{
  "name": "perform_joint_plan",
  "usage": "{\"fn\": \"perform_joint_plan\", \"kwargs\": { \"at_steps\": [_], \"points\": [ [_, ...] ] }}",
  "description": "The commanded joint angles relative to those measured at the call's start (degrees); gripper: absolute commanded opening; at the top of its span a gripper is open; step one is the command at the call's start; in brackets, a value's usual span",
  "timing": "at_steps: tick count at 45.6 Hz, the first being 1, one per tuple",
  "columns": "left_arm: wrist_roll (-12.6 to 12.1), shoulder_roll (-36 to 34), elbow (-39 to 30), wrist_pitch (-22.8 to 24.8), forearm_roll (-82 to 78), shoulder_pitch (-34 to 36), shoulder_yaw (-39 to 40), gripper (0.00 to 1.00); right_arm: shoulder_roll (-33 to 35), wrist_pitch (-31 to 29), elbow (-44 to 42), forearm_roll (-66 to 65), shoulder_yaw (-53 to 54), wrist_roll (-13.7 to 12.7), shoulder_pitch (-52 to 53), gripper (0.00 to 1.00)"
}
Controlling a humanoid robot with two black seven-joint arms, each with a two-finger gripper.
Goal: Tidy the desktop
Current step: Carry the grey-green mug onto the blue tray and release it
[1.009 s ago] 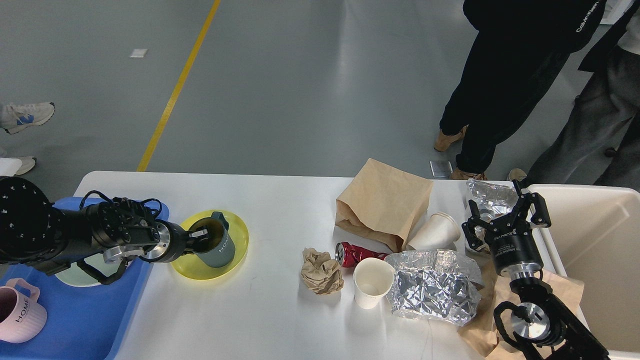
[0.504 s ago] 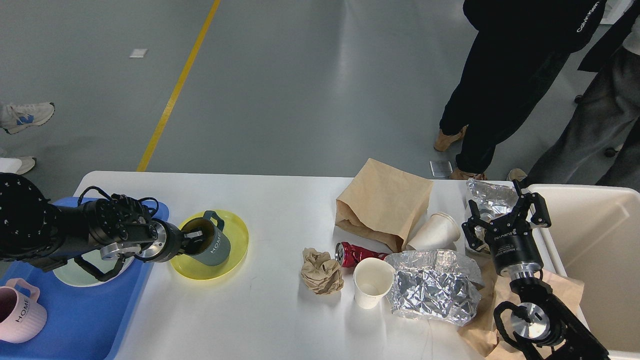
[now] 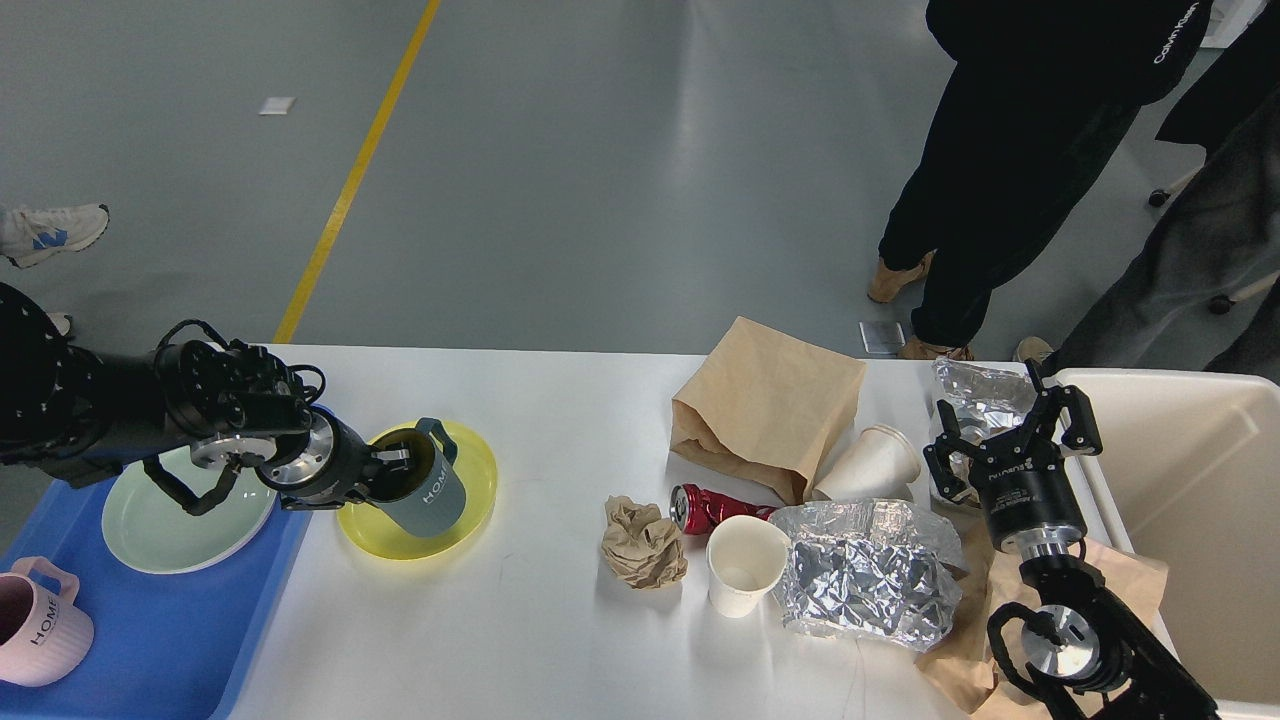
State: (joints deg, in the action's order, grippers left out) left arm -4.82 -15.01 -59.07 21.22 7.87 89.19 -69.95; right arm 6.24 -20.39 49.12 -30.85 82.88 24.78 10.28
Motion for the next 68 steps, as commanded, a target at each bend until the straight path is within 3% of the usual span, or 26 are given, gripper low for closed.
{"fn": "perform_joint_plan", "kwargs": {
  "at_steps": [1,19,23,28,37,40,44,49,57,68],
  "points": [
    [-1.07,-0.29,-8.41,1.28,-0.05,9.41,-4.58,0.0,0.0,0.0,0.01,0.0,0.0,0.0,0.0,1.0],
    [-1.07,-0.55,-38.74,2.33,-0.93,46.93,-11.44,0.0,0.0,0.0,-0.07,0.0,0.0,0.0,0.0,1.0],
    [-1.16,-0.38,-41.56,6.02,-0.93,53.62,-11.53,0.0,0.0,0.0,-0.07,0.0,0.0,0.0,0.0,1.0],
    [-0.81,-0.46,-41.65,8.58,-0.93,54.78,-11.79,0.0,0.0,0.0,-0.07,0.0,0.0,0.0,0.0,1.0],
    [0.07,-2.13,-40.95,6.73,-1.72,50.48,-15.65,0.0,0.0,0.0,-0.07,0.0,0.0,0.0,0.0,1.0],
    [1.47,-4.58,-40.86,6.03,-4.08,48.89,-17.76,0.0,0.0,0.0,-0.07,0.0,0.0,0.0,0.0,1.0],
    [4.55,-10.99,-40.86,4.36,-10.05,47.66,-19.52,0.0,0.0,0.0,0.01,0.0,0.0,0.0,0.0,1.0],
    [4.73,-21.8,-39.81,2.52,-18.66,43.19,-19.7,0.0,0.0,0.0,-0.07,0.0,0.0,0.0,0.0,1.0],
    [4.64,-33.06,-31.65,-0.56,-28.52,27.64,-16.46,0.0,0.0,0.0,0.01,0.0,0.0,0.0,0.0,1.0],
    [5.52,-35.7,-17.76,-2.15,-32.04,3.11,-4.51,0.0,0.0,0.0,0.01,0.0,0.0,0.0,0.0,1.0]
  ]
}}
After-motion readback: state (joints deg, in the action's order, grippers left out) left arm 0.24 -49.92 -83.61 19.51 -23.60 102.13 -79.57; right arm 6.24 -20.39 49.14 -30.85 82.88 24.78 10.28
